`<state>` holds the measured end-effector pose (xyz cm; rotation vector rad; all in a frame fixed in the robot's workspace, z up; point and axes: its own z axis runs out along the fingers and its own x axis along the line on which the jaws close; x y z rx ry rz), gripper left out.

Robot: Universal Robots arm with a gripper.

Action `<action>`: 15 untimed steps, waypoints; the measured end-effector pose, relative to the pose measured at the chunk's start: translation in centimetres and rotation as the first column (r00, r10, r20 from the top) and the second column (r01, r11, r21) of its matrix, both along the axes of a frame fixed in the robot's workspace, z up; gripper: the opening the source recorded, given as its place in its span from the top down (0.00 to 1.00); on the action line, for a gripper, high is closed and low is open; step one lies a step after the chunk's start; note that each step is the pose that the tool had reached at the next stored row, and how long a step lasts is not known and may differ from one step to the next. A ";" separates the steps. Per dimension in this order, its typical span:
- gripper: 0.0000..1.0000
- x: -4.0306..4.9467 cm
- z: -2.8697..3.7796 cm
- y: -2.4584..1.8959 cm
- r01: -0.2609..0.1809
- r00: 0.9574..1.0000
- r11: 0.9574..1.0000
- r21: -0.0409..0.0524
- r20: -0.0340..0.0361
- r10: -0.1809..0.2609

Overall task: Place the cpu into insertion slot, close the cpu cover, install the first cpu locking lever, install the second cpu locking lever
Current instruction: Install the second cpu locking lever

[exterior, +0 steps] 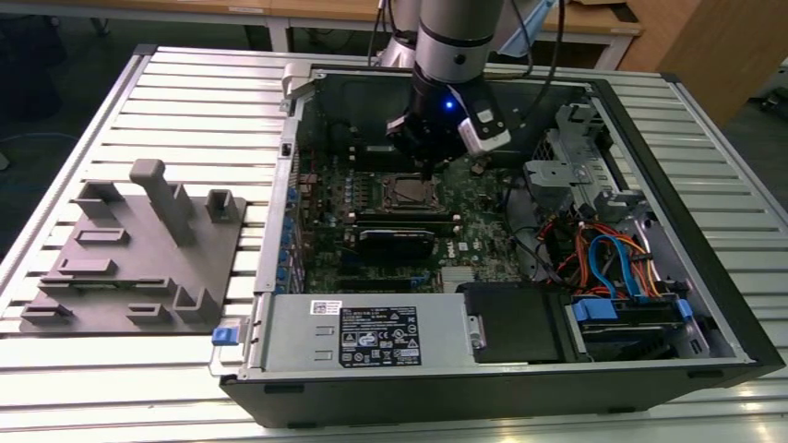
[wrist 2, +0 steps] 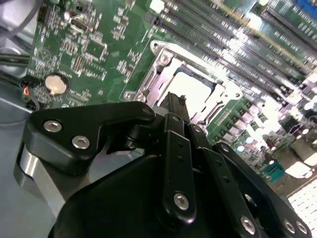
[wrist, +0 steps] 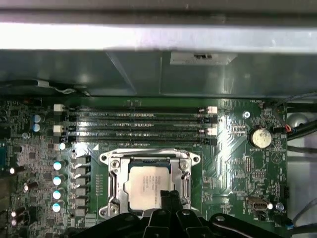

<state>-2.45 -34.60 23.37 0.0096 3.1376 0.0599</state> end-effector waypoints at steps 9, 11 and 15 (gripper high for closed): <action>0.90 -0.02 -0.05 -1.39 0.000 1.000 1.000 0.000 0.000 0.000; 0.90 -0.02 -0.05 -1.46 0.000 1.000 1.000 0.000 0.000 0.000; 0.90 -0.02 -0.05 -1.47 0.000 1.000 1.000 0.000 0.000 0.000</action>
